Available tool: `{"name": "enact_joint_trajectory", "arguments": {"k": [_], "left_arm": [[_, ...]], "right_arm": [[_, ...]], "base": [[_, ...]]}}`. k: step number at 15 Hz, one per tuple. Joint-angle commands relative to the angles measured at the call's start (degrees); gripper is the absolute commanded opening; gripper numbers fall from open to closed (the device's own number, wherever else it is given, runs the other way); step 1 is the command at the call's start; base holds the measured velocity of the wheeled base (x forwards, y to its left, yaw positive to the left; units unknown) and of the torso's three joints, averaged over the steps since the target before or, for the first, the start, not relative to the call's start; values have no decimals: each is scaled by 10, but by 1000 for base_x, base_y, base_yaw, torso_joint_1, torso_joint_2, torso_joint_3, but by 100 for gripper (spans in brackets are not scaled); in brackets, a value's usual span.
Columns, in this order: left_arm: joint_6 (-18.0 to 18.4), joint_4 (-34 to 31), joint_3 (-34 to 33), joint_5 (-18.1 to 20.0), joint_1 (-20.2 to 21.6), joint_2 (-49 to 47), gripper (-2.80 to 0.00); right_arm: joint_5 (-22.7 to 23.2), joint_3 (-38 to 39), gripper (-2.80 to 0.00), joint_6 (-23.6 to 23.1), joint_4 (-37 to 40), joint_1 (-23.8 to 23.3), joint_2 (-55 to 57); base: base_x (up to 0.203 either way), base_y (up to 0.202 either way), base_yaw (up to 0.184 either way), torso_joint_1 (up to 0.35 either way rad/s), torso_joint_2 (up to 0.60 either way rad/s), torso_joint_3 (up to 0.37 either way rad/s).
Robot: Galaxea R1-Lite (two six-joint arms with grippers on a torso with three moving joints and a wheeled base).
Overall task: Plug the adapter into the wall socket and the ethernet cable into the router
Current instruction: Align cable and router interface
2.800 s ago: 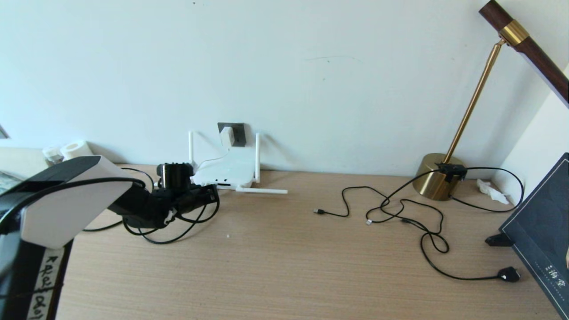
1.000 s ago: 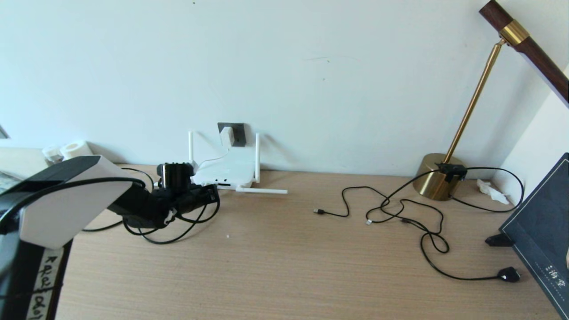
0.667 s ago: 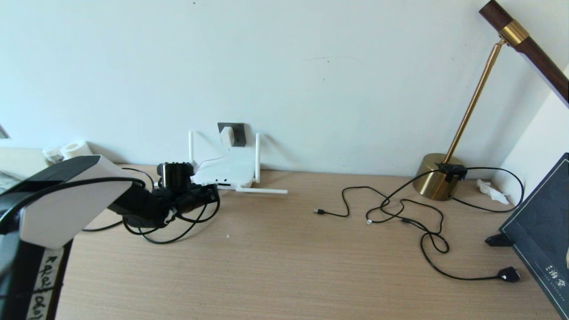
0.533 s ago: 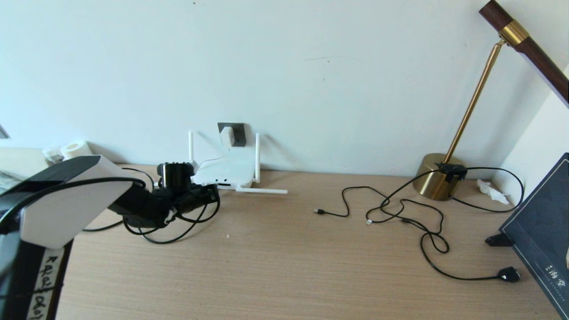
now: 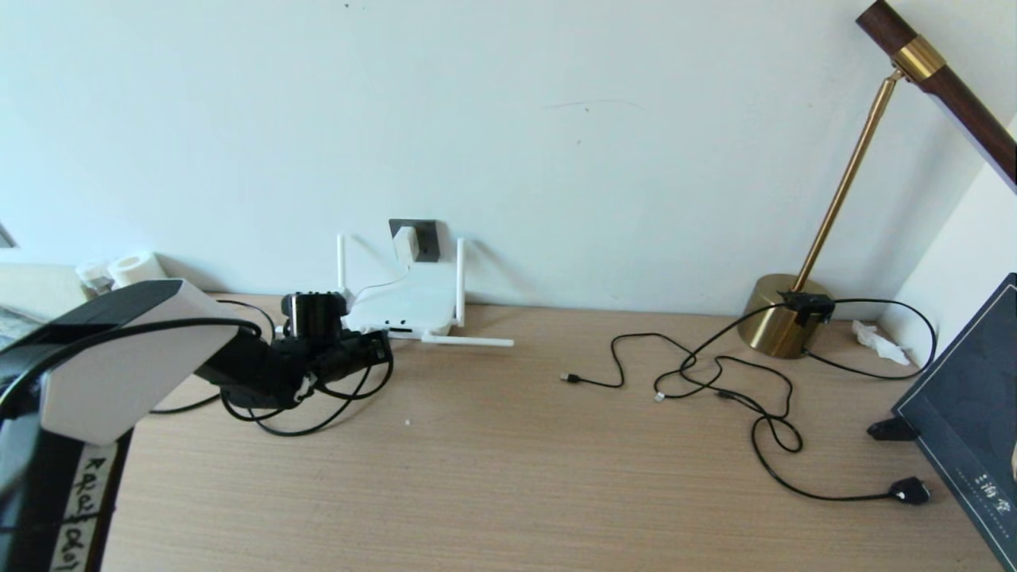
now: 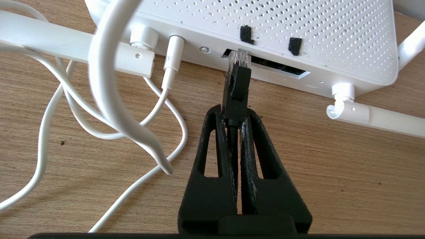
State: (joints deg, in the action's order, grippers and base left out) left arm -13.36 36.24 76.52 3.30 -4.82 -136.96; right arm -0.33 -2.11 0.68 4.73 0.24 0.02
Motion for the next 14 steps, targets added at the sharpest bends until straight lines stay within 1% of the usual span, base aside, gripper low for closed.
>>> {"name": "enact_joint_trajectory", "arguments": {"k": [1, 14], "left_arm": [[-1, 1, -2, 0, 0, -2, -280], [-1, 2, -14, 0, -2, 5, -280]], "right_arm": [[1, 0, 0, 0, 0, 0, 1], [1, 0, 0, 0, 0, 0, 1]], "base": [[0, 0, 0, 0, 0, 0], [0, 0, 0, 0, 0, 0]]}}
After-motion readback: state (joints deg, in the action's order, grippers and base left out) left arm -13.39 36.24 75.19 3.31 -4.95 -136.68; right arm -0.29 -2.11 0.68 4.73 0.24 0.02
